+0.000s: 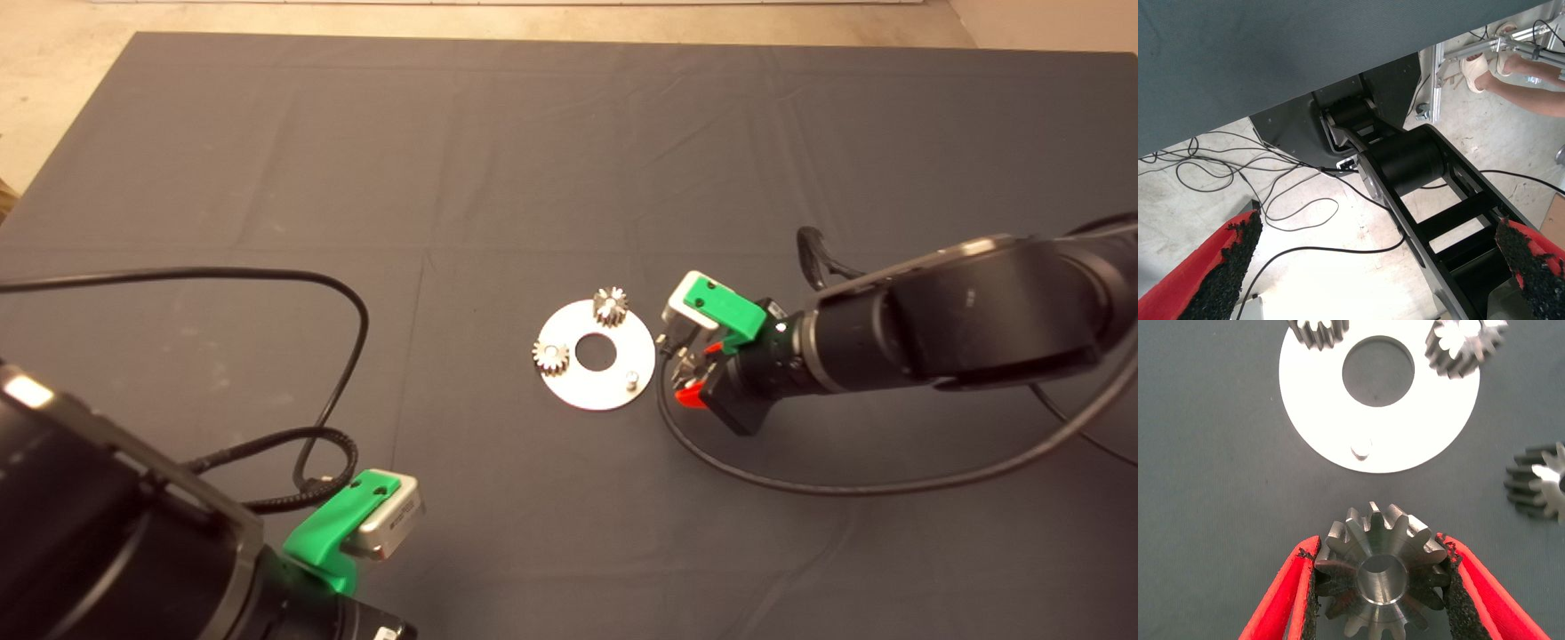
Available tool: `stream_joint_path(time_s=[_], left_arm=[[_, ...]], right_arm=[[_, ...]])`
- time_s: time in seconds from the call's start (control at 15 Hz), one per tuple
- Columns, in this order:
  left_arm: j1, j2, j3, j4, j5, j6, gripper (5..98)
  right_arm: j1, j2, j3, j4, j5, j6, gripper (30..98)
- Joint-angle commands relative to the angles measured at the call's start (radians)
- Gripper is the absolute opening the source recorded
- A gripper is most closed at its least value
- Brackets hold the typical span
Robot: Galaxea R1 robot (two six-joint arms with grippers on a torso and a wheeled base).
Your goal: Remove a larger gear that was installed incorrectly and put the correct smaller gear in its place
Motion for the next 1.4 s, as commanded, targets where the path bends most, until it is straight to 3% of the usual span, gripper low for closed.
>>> stream_joint_path(time_s=[0.0, 0.07, 0.33, 0.6, 0.8, 1.33], left_arm=[[-0.006, -0.002, 0.014, -0.006, 0.015, -0.003, 90.9], [-0.006, -0.002, 0.014, -0.006, 0.017, -0.004, 90.9], [-0.006, -0.002, 0.014, -0.006, 0.015, -0.004, 90.9], [-0.006, -0.001, 0.014, -0.006, 0.016, -0.004, 90.9], [-0.006, -0.001, 0.014, -0.006, 0.015, -0.004, 90.9], [-0.005, -0.001, 0.015, -0.006, 0.014, -0.005, 90.9]], right_arm=[[0.017, 0.087, -0.076, 0.007, -0.070, -0.023, 40.3], [0.015, 0.108, -0.087, 0.006, -0.090, -0.044, 40.4], [0.003, 0.149, -0.161, 0.006, -0.092, -0.061, 40.3], [-0.019, 0.146, -0.161, 0.006, -0.106, -0.074, 40.3], [-0.051, 0.140, -0.158, 0.005, -0.104, -0.074, 40.3], [-0.052, 0.150, -0.160, 0.002, -0.098, -0.069, 40.3]])
